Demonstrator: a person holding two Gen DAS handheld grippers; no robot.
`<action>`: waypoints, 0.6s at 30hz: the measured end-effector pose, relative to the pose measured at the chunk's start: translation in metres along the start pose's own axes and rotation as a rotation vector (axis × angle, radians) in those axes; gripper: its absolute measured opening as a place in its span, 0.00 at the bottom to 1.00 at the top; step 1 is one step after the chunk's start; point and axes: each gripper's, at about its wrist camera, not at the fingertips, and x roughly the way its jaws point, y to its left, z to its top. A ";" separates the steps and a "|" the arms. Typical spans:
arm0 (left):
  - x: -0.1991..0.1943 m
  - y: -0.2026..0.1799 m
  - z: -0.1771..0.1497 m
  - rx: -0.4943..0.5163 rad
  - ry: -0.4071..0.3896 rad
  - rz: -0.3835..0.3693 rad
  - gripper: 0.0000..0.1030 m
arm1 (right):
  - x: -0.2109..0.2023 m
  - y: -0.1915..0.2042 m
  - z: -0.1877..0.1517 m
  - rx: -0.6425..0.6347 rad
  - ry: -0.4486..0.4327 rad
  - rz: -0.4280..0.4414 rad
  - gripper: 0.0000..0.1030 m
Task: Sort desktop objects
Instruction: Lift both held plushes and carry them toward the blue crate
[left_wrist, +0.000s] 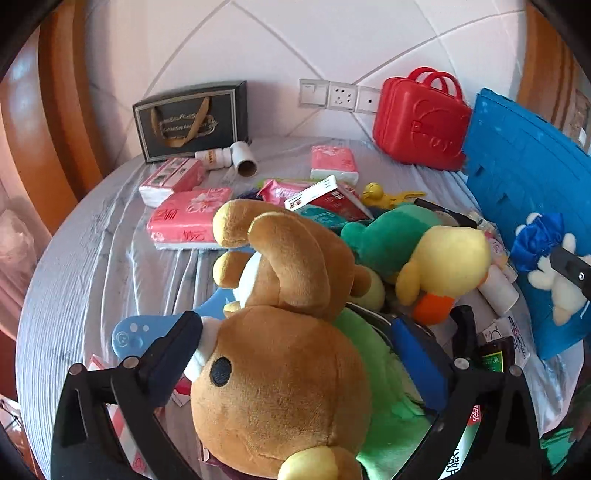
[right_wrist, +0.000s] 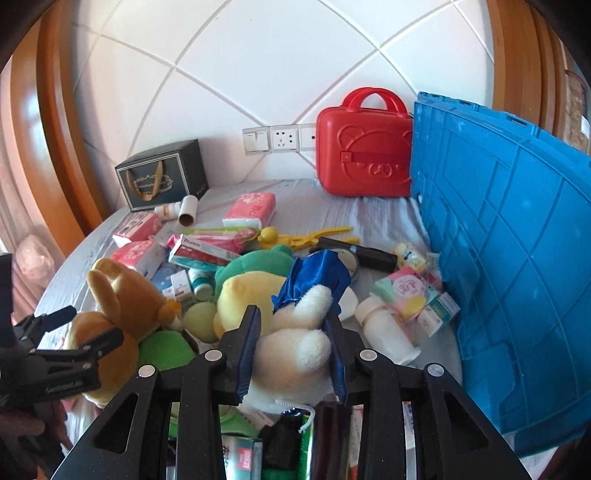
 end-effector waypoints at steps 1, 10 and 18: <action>0.003 0.005 0.000 0.006 0.005 0.013 1.00 | 0.000 0.002 0.000 -0.003 0.000 0.001 0.33; 0.021 0.013 -0.008 0.039 0.026 0.025 1.00 | 0.003 0.016 0.001 -0.025 0.004 0.013 0.33; 0.037 0.001 -0.011 0.035 0.008 0.063 1.00 | 0.005 0.018 -0.003 -0.026 0.006 0.000 0.34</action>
